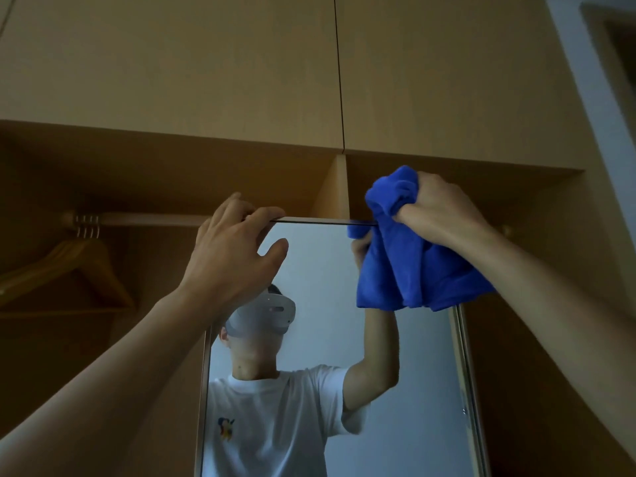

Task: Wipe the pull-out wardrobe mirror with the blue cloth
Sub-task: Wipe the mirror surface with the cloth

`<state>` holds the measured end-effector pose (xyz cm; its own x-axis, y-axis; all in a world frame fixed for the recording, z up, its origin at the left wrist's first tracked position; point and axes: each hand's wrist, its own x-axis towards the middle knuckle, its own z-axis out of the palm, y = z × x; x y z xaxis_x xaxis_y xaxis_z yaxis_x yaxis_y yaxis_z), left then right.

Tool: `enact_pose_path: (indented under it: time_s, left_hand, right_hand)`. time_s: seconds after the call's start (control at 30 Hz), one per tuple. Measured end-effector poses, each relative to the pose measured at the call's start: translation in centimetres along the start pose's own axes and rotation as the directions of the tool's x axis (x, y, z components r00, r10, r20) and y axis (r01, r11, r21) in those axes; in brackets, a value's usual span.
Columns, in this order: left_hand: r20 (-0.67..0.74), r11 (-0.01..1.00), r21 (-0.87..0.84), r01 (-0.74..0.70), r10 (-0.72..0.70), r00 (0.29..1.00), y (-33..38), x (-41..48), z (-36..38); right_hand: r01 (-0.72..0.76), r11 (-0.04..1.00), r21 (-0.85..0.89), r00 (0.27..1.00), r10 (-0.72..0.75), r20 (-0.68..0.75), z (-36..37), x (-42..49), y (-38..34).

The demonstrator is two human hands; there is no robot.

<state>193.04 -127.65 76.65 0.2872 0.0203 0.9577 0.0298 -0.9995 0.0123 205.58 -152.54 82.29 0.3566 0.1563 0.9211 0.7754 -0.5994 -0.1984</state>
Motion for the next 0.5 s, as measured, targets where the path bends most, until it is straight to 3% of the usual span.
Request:
enact_pose_path:
  time_s: [0.27,0.5]
  left_hand:
    - [-0.047,1.000,-0.021,-0.001,0.000,0.999,-0.1,-0.3,0.7]
    - [-0.076,0.998,-0.046,0.034,-0.038,0.996,0.5,-0.7,0.6]
  right_hand:
    - [-0.170,0.984,-0.047,0.985,0.168,-0.045,-1.4,0.1,4.7]
    - [-0.131,0.989,-0.063,0.990,0.127,-0.062,-0.4,-0.1,2.9]
